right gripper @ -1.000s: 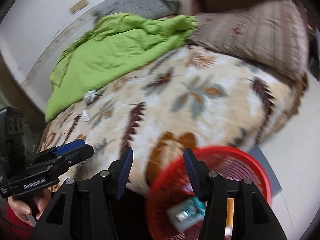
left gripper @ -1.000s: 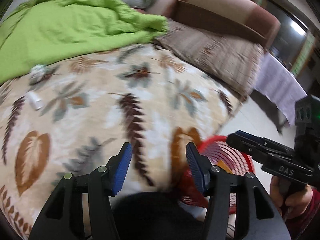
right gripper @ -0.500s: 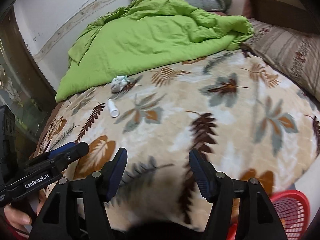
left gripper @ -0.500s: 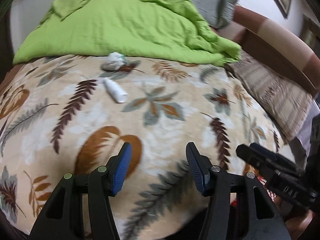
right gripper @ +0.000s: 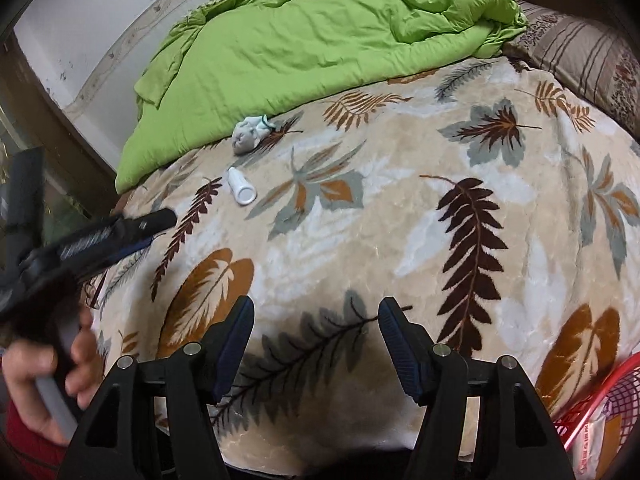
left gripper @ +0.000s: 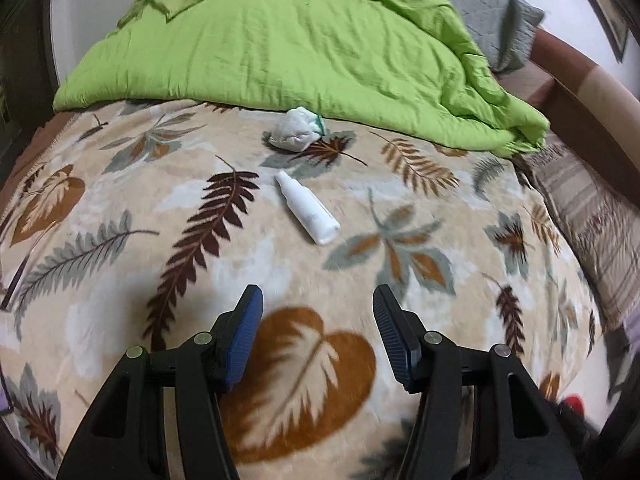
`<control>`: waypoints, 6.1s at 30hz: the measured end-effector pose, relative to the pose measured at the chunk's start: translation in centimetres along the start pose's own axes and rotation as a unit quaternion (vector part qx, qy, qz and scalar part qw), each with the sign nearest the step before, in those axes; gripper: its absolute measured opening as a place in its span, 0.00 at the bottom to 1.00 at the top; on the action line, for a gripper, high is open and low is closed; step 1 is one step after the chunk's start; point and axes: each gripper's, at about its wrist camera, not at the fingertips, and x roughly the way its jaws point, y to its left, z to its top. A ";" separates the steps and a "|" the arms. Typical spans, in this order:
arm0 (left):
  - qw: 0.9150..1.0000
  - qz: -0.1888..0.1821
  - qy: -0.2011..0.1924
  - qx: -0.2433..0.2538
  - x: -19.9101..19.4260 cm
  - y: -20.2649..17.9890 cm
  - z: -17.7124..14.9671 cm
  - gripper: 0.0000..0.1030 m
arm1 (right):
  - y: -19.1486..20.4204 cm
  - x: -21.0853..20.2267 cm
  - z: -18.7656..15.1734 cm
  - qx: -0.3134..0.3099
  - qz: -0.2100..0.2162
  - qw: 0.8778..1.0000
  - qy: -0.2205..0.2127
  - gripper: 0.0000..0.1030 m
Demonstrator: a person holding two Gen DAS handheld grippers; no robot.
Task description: Collect trash
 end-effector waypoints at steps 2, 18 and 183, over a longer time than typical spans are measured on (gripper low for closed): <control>1.000 0.003 0.008 -0.020 1.2 0.8 1.6 0.54 | 0.0 -0.2 -0.2 -0.001 0.004 1.000 -0.008 0.67; 0.992 0.020 0.087 -0.089 14.2 1.1 7.3 0.36 | -1.1 0.0 0.2 0.022 0.053 0.998 -0.012 0.67; 0.958 -0.073 -0.173 0.217 -16.2 -12.3 -10.4 0.93 | -0.9 -20.9 -5.8 0.139 -0.320 0.911 -0.219 0.99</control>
